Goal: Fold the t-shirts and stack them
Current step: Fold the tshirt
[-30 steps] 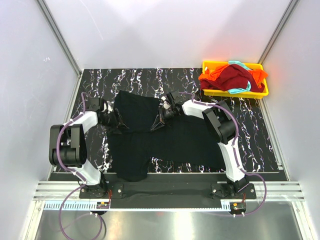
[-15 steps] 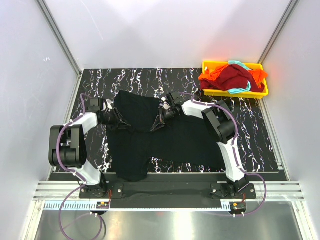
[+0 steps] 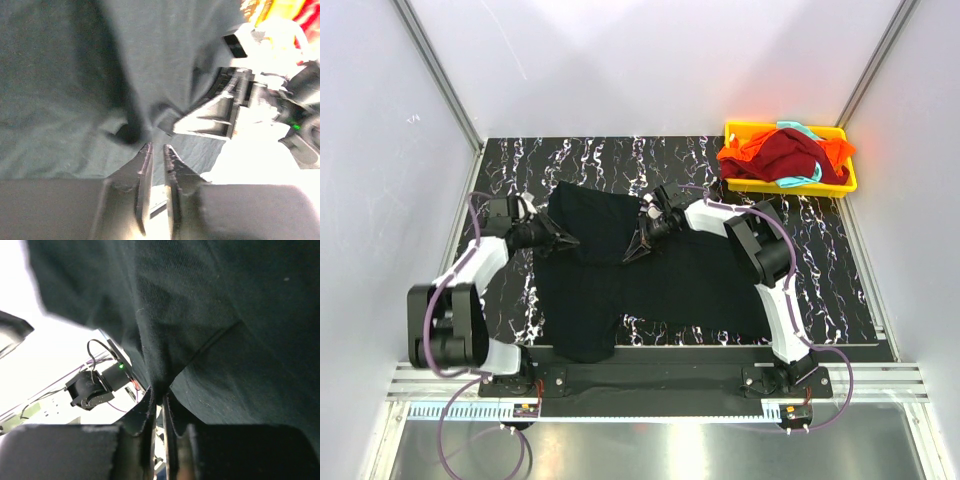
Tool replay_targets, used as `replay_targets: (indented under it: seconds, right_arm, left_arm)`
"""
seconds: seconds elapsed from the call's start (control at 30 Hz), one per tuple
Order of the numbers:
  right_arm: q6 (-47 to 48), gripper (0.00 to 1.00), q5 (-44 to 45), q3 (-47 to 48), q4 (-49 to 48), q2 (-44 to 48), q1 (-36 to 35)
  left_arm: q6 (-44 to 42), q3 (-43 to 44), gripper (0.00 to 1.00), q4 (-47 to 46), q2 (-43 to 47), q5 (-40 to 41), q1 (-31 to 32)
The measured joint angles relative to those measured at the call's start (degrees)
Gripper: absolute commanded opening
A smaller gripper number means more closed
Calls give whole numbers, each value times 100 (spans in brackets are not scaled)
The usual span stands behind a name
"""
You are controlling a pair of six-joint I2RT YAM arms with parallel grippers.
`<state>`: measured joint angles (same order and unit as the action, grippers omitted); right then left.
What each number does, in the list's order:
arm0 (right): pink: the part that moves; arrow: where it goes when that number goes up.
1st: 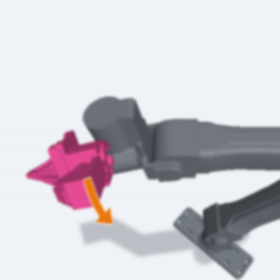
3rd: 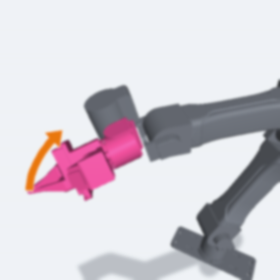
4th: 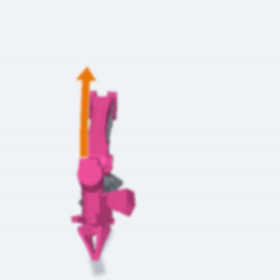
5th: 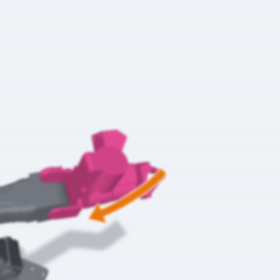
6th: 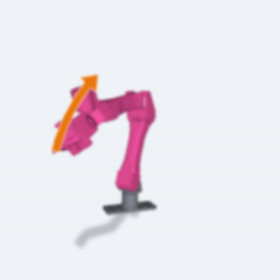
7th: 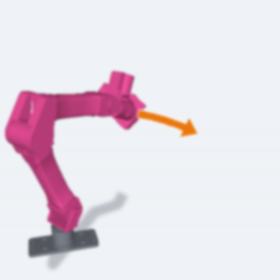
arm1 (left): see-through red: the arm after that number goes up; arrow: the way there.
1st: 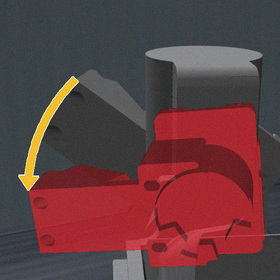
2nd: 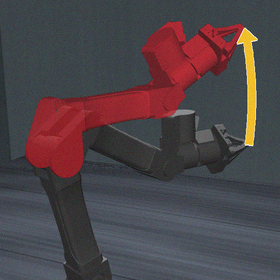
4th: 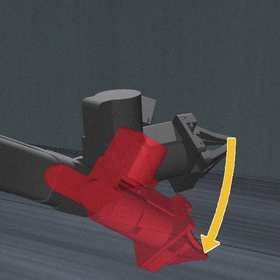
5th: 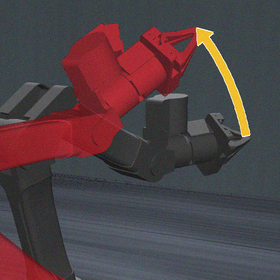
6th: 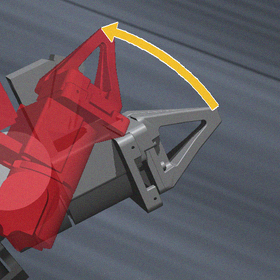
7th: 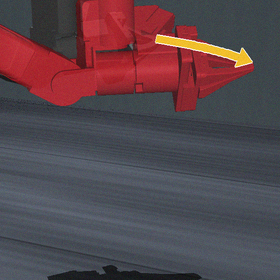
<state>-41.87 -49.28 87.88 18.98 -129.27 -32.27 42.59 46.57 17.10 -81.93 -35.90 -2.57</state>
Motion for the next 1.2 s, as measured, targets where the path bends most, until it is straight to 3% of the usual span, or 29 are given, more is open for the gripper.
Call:
replay_targets:
  seconds: [0.07,0.1,0.2,0.4,0.57,0.83,1.2]
  right_arm:
    - [33,25,-42,-2,9,0,24]
    - [52,34,-92,-9,20,0,42]
    - [153,50,-125,-144,28,63,85]
    - [684,52,2,-361,675,439,195]
    - [1093,52,186,-144,1198,619,205]
    - [1340,52,321,-133,1412,833,227]
    - [1493,52,374,-459,1458,1093,293]
  left_arm:
    - [-48,17,27,87,280,13,-50]
    - [-66,20,43,109,354,9,-87]
    - [-149,-15,49,234,332,33,-160]
    - [-385,-122,51,601,-74,184,-216]
    - [-717,-118,58,675,-313,203,-216]
    - [-1241,-68,59,595,-754,223,-214]
    - [-1346,35,58,37,-1121,214,-214]
